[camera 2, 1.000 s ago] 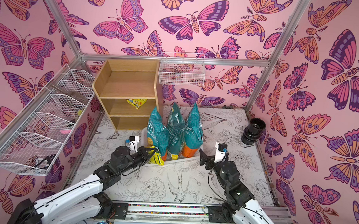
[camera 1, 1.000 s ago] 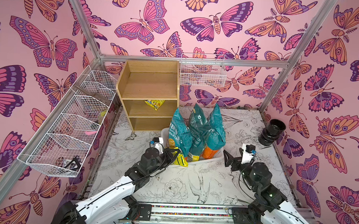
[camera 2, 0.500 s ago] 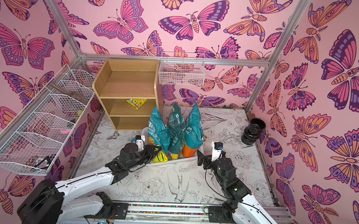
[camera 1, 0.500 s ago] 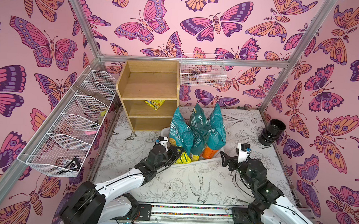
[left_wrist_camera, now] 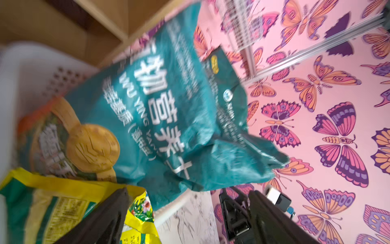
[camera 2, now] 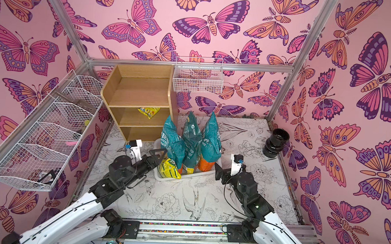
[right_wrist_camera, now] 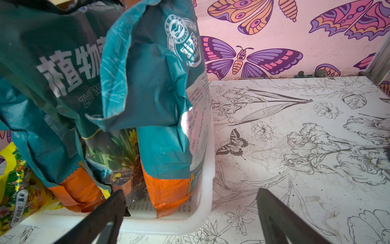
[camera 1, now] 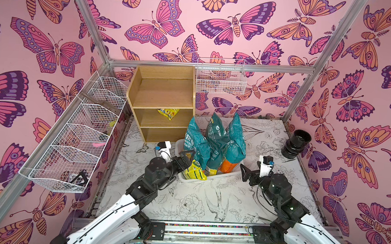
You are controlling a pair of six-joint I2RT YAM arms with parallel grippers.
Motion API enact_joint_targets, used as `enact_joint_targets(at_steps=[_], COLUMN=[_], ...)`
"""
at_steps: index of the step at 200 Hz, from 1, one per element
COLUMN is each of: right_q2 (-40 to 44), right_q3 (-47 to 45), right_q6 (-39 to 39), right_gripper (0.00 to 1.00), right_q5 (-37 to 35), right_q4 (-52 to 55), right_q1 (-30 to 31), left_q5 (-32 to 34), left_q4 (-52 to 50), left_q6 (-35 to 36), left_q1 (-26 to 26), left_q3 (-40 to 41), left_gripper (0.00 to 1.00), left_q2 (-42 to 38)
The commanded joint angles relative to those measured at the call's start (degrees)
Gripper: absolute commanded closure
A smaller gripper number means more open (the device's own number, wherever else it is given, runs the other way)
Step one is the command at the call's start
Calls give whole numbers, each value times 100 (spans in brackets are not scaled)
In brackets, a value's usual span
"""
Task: Take down the fertilizer bag from the shelf
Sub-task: Place the fertilizer bag in the storage box, then pick up the fertilizer bag from the shelf.
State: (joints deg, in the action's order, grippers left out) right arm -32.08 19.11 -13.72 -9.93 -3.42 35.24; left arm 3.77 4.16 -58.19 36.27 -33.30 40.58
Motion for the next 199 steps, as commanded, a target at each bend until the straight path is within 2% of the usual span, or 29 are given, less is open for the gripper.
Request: enact_joint_targets(at_steps=[1, 15, 25, 34, 56, 71, 81, 94, 106, 118, 131, 179, 188, 199], right_q2=[52, 45, 37, 18, -68, -139, -188, -248, -324, -427, -561, -990, -1027, -1029], right_q3=[214, 216, 207, 190, 180, 172, 176, 172, 155, 145, 162, 292, 320, 330], right_q6=[-46, -34, -30, -27, 8, 57, 85, 94, 90, 126, 154, 273, 286, 292], right_gripper=[1, 1, 1, 1, 1, 1, 1, 1, 1, 1, 1, 1, 1, 1], right_q5=[9, -16, -22, -12, -41, -133, -196, -250, -245, -211, -251, -303, -285, -302], right_q4=[-33, -27, -56, -98, -124, -149, -167, -211, -310, -414, -472, -568, -552, -528], right_q1=[9, 4, 13, 9, 4, 8, 13, 7, 4, 9, 8, 3, 7, 8], left_q5=[1583, 2069, 2003, 1407, -663, -1278, -1411, -1612, -1973, -2322, -2470, -2490, -2557, -2562], left_q4=[-873, -942, -838, -500, 392, 1074, 1363, 1649, 1872, 2176, 2435, 2392, 2387, 2328], left_q6=[765, 1011, 1014, 913, 203, 40, 107, 170, 16, -214, -398, -462, -492, -517], left_q1=[-56, -193, -499, -991, -2457, -2971, -3133, -3299, -3504, -3693, -3814, -3821, -3812, -3779], left_q3=[-63, -62, -47, -4, -85, -309, -565, -965, -1349, -1633, -1800, -2216, -2388, -2596], left_gripper=[7, 7, 8, 8, 9, 9, 11, 19, 27, 28, 28, 25, 21, 12], left_q2=[-435, -531, -451, -259, 780, 1611, 2092, 2691, 3282, 3826, 4126, 4736, 4934, 5168])
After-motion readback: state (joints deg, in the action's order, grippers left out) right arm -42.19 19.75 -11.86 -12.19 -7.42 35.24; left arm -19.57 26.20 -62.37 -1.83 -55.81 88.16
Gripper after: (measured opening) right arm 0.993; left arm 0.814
